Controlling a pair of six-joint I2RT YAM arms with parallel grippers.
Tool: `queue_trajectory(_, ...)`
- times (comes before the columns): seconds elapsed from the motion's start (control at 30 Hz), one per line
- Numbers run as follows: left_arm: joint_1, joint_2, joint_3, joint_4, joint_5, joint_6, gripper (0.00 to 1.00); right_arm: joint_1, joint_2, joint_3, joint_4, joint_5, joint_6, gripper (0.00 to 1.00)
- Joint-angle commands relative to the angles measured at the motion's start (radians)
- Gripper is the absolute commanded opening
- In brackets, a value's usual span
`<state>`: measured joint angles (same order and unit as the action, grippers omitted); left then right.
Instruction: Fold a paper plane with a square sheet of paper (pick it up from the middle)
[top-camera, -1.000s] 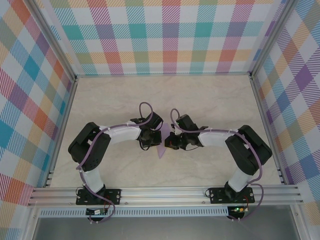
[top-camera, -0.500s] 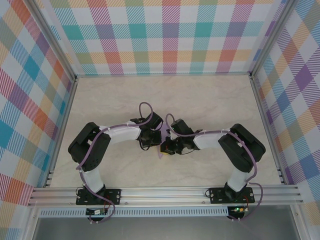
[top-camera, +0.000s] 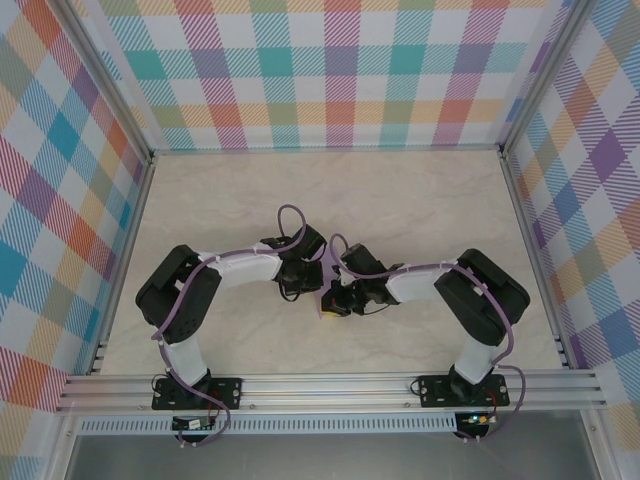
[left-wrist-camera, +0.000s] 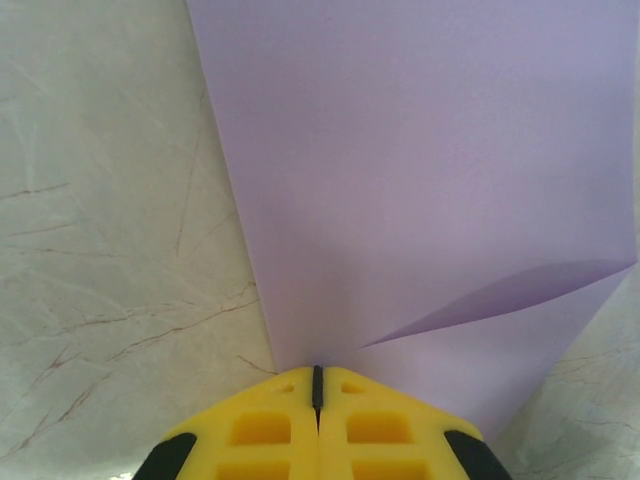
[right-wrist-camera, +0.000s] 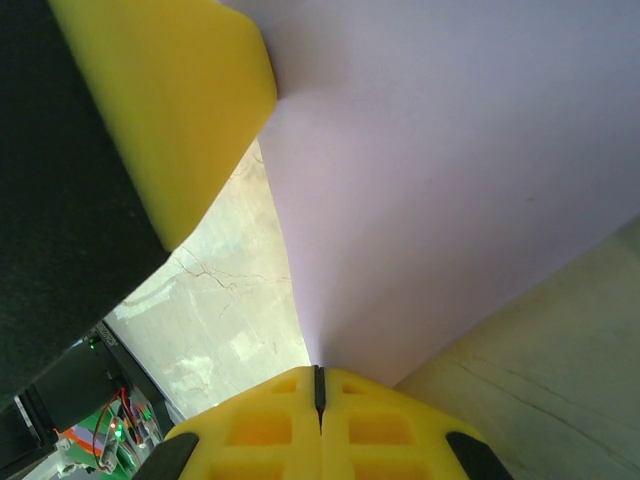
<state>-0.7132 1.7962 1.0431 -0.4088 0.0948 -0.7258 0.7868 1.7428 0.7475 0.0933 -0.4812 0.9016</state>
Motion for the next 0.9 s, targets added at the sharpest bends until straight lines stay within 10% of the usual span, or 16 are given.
queue_trajectory(0.0, 0.002, 0.075, -0.084, -0.166, -0.127, -0.011, 0.00, 0.012, 0.018, -0.015, -0.017, 0.005, -0.009, 0.00)
queue_trajectory(0.87, 0.002, 0.075, -0.086, -0.164, -0.123, -0.008, 0.00, 0.047, 0.027, -0.002, -0.038, -0.004, -0.027, 0.00)
